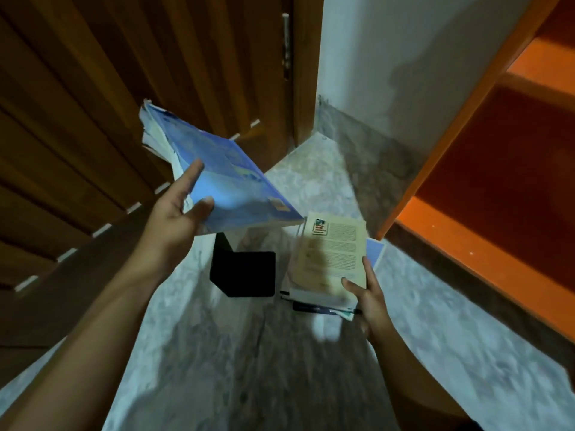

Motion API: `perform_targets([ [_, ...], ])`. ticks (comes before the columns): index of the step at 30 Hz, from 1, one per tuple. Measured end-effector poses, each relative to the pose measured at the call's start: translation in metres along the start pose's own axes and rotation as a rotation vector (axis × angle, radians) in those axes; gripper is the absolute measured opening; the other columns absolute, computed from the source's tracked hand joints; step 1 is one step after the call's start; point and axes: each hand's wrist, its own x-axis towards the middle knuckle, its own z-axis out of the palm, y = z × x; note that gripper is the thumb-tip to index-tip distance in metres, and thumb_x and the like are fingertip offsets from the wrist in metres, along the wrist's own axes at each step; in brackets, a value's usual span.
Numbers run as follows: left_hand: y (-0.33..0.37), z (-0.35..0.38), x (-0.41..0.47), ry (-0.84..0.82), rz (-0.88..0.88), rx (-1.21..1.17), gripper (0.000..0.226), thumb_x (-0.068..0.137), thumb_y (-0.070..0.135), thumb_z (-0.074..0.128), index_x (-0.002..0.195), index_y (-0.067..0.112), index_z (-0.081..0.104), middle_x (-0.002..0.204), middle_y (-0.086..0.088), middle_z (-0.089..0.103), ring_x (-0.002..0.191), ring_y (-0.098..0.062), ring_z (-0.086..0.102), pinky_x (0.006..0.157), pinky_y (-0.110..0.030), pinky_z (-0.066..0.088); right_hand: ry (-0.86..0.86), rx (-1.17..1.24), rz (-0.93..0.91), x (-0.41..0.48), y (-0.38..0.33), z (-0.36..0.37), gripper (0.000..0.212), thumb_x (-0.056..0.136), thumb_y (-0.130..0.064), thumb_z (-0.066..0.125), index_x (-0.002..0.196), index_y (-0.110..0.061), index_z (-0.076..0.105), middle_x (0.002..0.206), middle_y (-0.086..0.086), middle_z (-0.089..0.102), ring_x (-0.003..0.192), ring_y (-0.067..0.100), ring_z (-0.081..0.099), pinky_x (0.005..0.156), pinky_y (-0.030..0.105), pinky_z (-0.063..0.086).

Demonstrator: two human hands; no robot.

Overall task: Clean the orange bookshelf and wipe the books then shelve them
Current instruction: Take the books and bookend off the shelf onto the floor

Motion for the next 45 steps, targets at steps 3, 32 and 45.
perform_targets([
  [3, -0.002, 0.016, 0.000, -0.034, 0.020, -0.007, 0.053, 0.095, 0.006, 0.051, 0.142, 0.026, 0.037, 0.145, 0.018, 0.033, 0.133, 0.003, 0.028, 0.098, -0.011, 0.036, 0.010, -0.097, -0.056, 0.001, 0.015, -0.005, 0.074, 0.084, 0.009, 0.059, 0.146, -0.024, 0.034, 0.139, 0.001, 0.052, 0.122, 0.020, 0.054, 0.103, 0.048, 0.044],
  [32, -0.006, 0.092, -0.060, -0.297, 0.032, -0.121, 0.053, 0.094, 0.011, 0.052, 0.143, 0.021, 0.035, 0.144, 0.012, 0.034, 0.130, 0.006, 0.023, 0.083, 0.007, 0.030, -0.476, -0.152, 0.188, 0.002, -0.109, 0.035, 0.046, 0.081, -0.033, 0.065, 0.125, -0.026, 0.051, 0.113, 0.003, 0.067, 0.093, 0.022, 0.067, 0.079, 0.035, 0.054],
  [45, -0.066, 0.118, -0.065, -0.417, -0.166, -0.170, 0.054, 0.092, -0.002, 0.051, 0.141, 0.016, 0.036, 0.142, 0.005, 0.039, 0.129, -0.006, 0.039, 0.105, -0.025, 0.038, -0.303, -0.496, -0.265, -0.008, -0.073, -0.010, 0.089, 0.083, -0.010, 0.071, 0.150, -0.029, 0.017, 0.147, -0.008, 0.042, 0.128, 0.008, 0.047, 0.107, 0.034, 0.040],
])
